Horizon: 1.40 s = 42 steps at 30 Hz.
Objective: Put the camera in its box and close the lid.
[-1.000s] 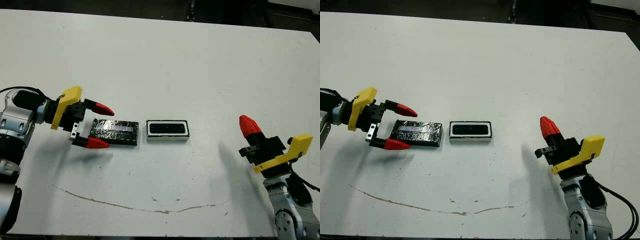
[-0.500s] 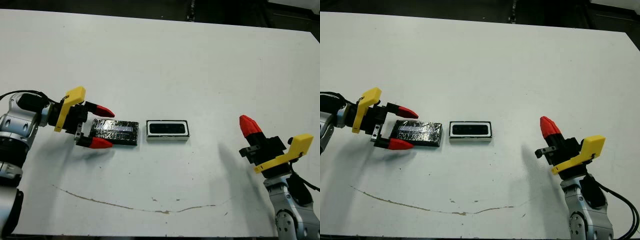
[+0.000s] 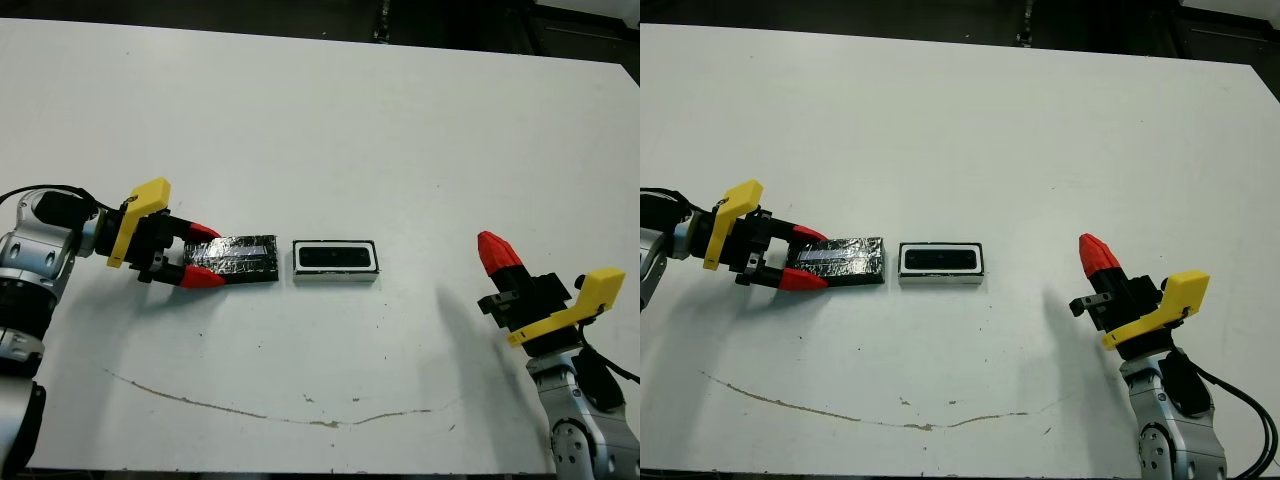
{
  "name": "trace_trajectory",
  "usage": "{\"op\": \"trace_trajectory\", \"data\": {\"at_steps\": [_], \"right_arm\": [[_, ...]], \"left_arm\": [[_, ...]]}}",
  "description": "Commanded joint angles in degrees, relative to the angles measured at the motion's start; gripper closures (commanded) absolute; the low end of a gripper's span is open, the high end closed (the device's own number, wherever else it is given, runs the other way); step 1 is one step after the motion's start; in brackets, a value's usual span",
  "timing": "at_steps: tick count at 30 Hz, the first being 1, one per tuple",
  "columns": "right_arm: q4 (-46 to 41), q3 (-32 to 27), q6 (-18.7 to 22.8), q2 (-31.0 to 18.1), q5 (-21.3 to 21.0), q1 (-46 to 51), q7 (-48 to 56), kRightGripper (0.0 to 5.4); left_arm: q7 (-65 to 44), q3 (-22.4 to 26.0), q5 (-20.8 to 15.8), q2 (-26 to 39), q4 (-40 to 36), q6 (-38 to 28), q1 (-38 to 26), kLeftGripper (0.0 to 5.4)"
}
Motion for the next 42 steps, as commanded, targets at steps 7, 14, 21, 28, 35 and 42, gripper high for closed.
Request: {"op": "trace_trajectory", "data": {"at_steps": [7,14,21,28,35,42], "right_arm": [[-0.3,-0.3,0.5,-0.9,-0.3,0.6,-0.2,5.40],[0.2,-0.3,0.4,-0.8,0.1,0.5,0.0,5.40],[-0.2,-0.2,0.9,-0.9,0.0,0.7,-0.3,5.40],[0.1,0.0,0.2,-0.8,-0.3,0.6,-0.1,5.40],[-0.3,0.0,0.8,-1.0,-0.2,0.7,-0.2,5.40],[-0.3,0.1,0.5,-1.2,-0.6,0.7,0.0,5.40]], "left_arm": [[2.2,4.3,-3.3,-1.6,1.0,4.4,2.1,2.22],[2.1,5.8,-5.1,-2.6,0.7,5.6,2.5,2.22],[0.5,5.0,-4.7,-3.4,0.3,4.9,1.8,2.22],[-0.7,3.4,-4.0,-5.3,0.7,4.6,-0.1,2.22],[-1.0,1.8,-3.2,-7.6,2.3,3.1,-1.6,2.22],[-1.3,0.4,-2.4,-9.8,3.9,3.1,-2.6,2.22]]}}
